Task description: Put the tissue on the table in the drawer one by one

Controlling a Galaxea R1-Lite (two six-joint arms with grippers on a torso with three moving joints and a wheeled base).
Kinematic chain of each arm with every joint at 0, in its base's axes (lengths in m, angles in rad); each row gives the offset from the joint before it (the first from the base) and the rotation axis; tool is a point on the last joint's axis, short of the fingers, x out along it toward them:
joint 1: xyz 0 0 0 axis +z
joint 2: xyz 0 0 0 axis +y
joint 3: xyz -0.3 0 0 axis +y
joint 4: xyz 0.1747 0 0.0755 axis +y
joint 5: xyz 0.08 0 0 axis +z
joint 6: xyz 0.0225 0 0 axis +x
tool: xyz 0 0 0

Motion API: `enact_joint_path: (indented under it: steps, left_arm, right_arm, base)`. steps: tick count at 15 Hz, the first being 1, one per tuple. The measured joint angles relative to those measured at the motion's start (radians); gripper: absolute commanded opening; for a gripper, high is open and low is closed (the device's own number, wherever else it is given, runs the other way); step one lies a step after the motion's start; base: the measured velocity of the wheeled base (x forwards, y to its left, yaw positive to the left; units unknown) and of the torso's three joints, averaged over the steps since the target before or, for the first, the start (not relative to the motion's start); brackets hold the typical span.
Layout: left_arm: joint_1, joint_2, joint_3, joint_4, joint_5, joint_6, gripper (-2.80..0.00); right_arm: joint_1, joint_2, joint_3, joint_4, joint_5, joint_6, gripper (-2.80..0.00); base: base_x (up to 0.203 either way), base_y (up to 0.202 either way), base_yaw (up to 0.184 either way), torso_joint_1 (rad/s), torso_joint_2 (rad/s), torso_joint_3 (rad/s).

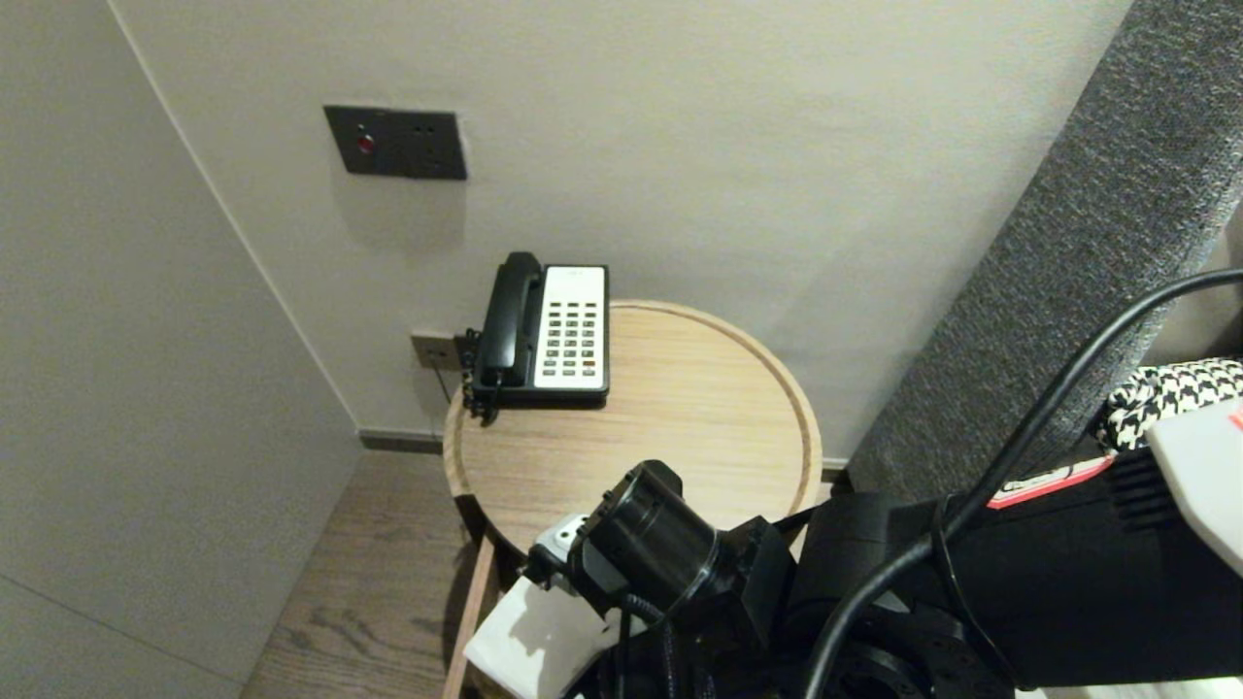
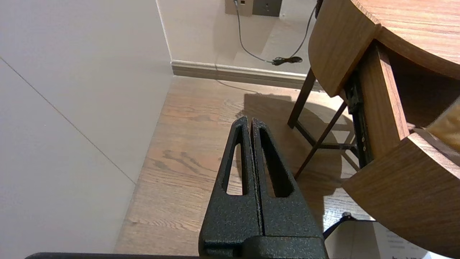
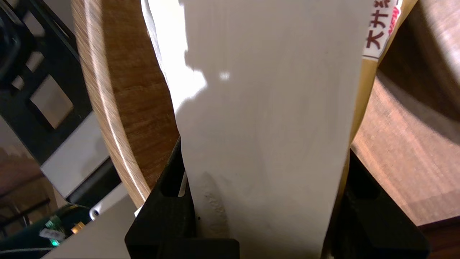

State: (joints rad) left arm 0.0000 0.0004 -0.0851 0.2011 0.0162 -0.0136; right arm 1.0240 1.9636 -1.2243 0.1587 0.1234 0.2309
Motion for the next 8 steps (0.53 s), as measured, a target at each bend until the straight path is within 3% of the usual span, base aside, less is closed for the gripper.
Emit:
enact_joint_path:
  steps: [8]
  left_arm:
    - [0.000, 0.000, 0.000, 0.000, 0.000, 0.001, -2.80]
  right_arm:
    - [0.000, 0.022, 0.054, -0.007, 0.003, -0.038, -2.80]
  base:
    - [0.000, 0.000, 0.000, 0.000, 0.00, 0.000]
